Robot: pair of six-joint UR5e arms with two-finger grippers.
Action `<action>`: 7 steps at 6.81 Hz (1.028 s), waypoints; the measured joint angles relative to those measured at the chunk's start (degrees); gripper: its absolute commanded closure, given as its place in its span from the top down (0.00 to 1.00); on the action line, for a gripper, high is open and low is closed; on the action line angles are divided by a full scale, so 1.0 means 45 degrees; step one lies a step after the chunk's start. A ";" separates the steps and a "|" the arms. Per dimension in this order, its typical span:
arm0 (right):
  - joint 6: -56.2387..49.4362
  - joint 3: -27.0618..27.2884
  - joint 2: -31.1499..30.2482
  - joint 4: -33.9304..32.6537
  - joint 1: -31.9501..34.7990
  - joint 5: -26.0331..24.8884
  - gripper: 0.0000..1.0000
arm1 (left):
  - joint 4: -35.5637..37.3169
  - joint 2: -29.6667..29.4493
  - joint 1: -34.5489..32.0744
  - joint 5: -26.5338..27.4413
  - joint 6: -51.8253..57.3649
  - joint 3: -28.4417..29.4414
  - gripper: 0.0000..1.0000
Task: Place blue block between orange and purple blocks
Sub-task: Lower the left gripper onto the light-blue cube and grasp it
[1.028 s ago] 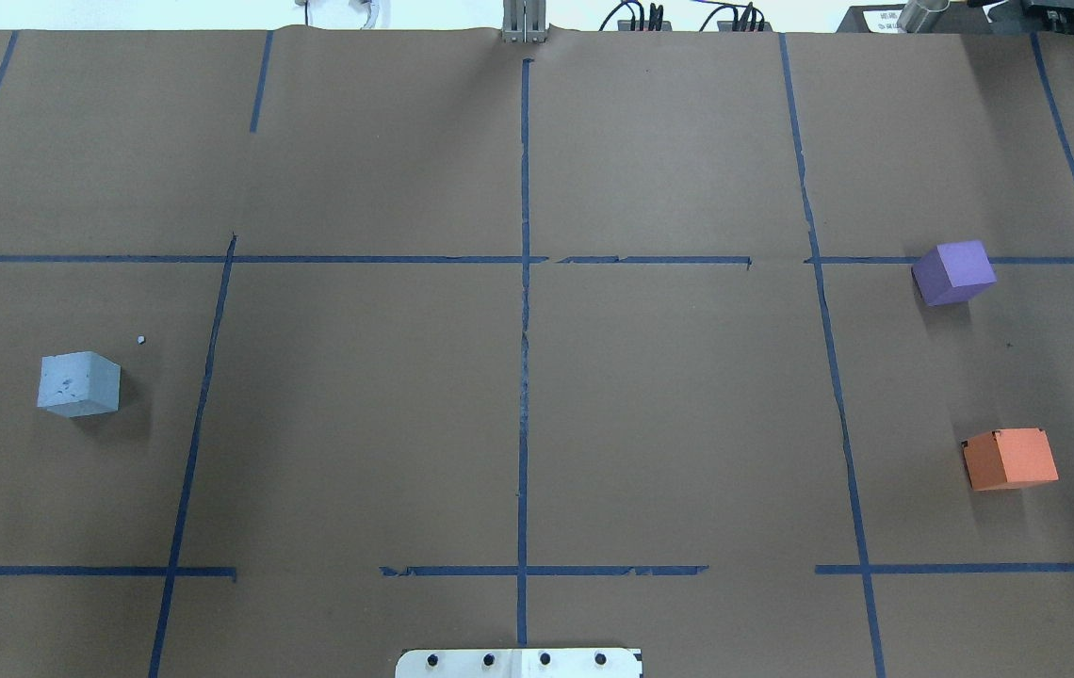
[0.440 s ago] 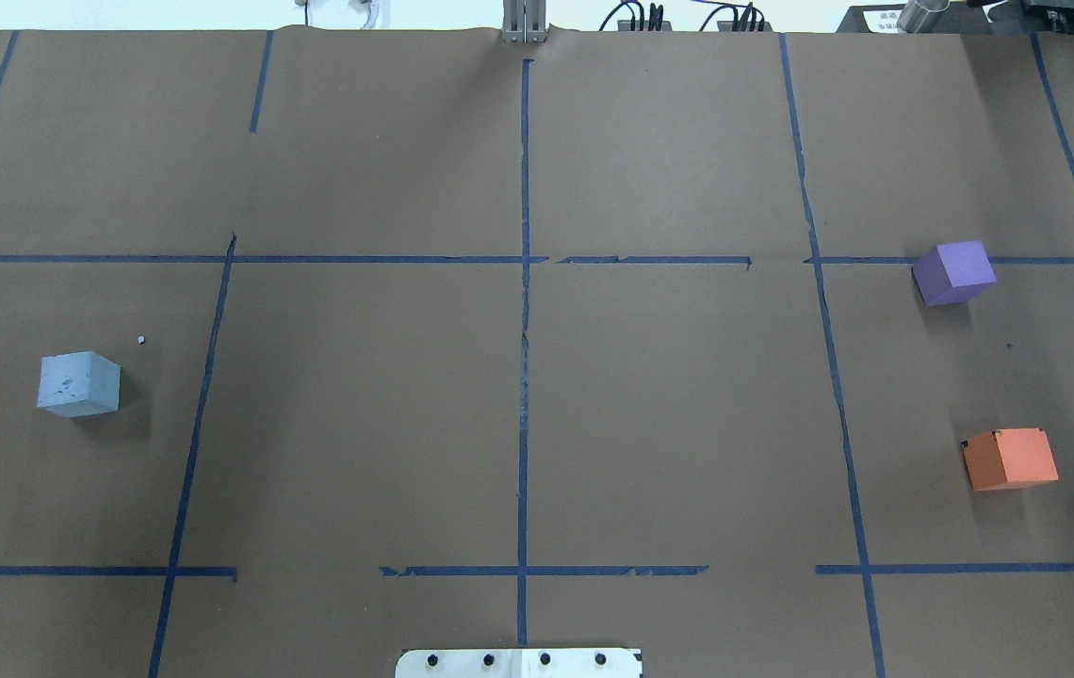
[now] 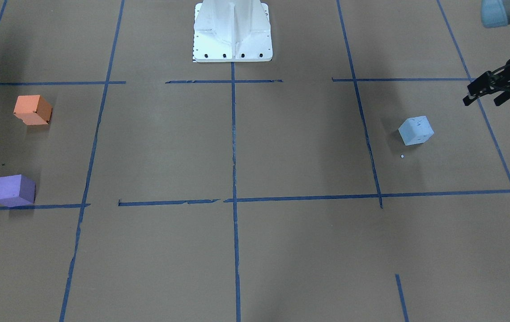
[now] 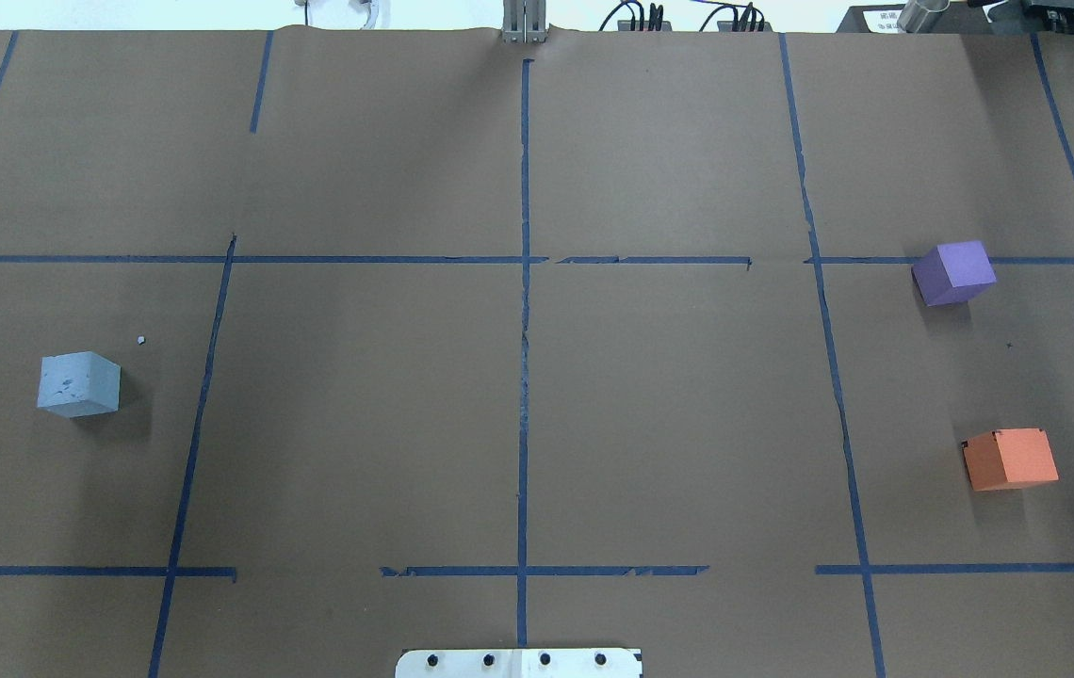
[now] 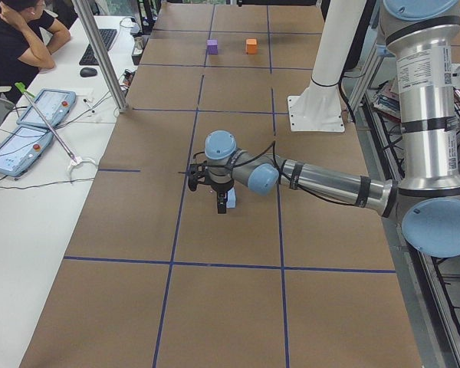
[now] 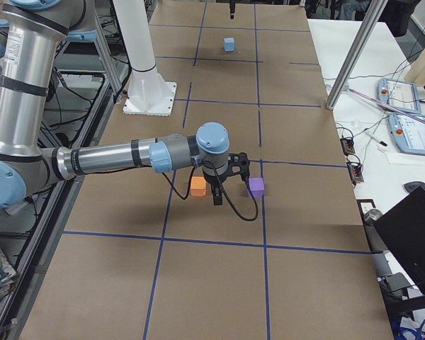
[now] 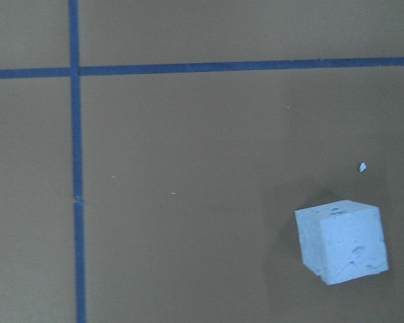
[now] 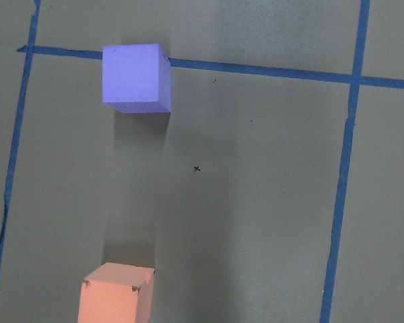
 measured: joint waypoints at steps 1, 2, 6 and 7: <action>0.0014 -0.0011 -0.0001 0.0005 0.0000 0.0000 1.00 | -0.0237 -0.0590 0.1117 0.0844 -0.1696 0.0372 1.00; 0.0020 -0.0017 0.0000 -0.0001 -0.0001 0.0010 1.00 | -0.0335 -0.1301 0.1652 0.1299 -0.2561 0.1096 1.00; 0.0026 -0.0073 -0.0001 -0.0012 -0.0025 0.0039 1.00 | -0.0418 -0.2169 0.2851 0.1591 -0.3324 0.2317 1.00; 0.0030 -0.0102 -0.0001 -0.0013 -0.0032 0.0040 1.00 | -0.0419 -0.2161 0.3010 0.1599 -0.3326 0.2380 0.99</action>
